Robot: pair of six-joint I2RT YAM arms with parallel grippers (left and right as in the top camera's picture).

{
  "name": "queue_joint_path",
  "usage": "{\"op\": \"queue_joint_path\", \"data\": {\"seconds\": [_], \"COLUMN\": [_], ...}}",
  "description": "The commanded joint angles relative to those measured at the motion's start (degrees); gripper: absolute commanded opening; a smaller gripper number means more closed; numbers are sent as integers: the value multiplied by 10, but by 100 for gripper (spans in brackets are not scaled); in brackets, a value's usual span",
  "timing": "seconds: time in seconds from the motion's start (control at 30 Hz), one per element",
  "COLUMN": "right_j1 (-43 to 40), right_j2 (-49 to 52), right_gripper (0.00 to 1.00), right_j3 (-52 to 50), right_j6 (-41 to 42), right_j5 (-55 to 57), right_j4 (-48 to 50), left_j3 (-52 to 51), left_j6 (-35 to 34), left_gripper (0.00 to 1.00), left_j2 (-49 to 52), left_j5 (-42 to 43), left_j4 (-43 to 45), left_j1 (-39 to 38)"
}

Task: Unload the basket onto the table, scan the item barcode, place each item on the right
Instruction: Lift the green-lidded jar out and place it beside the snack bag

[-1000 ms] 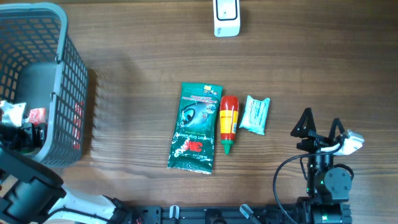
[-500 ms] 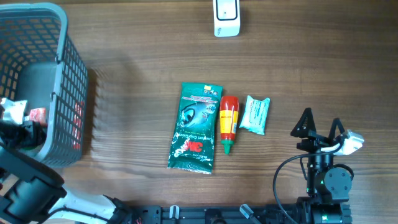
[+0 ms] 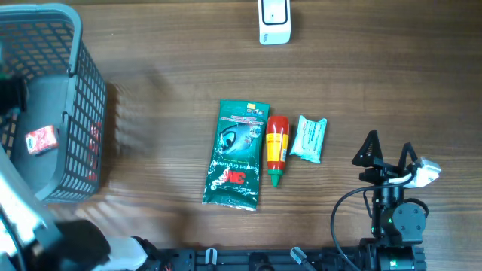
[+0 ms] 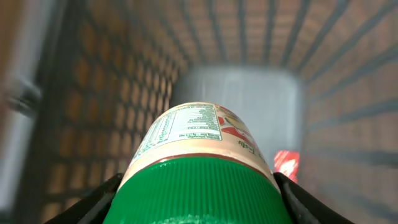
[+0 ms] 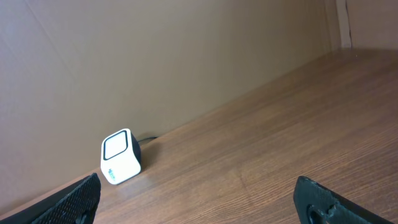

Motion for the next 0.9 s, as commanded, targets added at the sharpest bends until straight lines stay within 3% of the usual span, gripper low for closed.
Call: {"op": "queue_joint_path", "data": {"seconds": [0.0,0.17,0.27,0.43,0.67,0.87], "right_j1": [2,2,2,2,2,2], "right_j2": [-3,-3,-3,-3,-3,-3], "right_gripper": [100,100,100,100,100,100], "right_j3": [-1,-1,-1,-1,-1,0], "right_j6": [0,0,0,0,0,0], "right_j5": [8,8,8,8,8,8], "right_j4": [1,1,1,1,1,1], "left_j3": [24,24,24,23,23,15], "left_j6": [-47,-139,-198,-236,-238,-287], "left_gripper": [60,60,59,56,57,55], "left_j2": [-82,-158,-174,-150,-30,93], "left_j5": [110,203,217,213,74,20], "left_j4": [15,27,17,-8,-49,-119], "left_j1": [-28,-110,-188,-345,-512,-539]}}
